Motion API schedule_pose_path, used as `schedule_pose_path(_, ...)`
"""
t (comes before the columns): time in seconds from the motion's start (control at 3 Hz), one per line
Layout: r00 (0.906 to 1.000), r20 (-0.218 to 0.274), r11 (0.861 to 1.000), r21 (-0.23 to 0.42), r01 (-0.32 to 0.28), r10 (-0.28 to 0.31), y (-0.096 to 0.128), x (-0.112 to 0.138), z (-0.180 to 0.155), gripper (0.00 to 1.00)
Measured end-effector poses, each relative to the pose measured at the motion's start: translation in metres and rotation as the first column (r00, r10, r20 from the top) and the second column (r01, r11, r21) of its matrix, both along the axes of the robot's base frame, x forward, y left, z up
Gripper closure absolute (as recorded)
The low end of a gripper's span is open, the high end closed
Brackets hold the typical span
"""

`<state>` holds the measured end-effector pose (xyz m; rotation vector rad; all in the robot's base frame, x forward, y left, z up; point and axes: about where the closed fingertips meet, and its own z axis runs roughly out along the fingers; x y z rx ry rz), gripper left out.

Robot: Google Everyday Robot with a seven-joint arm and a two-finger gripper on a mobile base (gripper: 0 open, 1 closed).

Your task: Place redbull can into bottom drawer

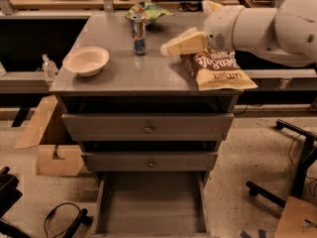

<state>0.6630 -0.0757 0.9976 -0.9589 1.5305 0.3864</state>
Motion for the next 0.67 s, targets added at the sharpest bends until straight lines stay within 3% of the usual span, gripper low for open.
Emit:
schedule_pose_path(0.33,0.9992,0.028,0.998,0.052,-0.029,0.028,0.032,0.071,-0.005,0.0)
schedule_pose_path(0.67,0.9978,0.032,0.995,0.079,-0.06,0.057,0.062,0.124,-0.005,0.0)
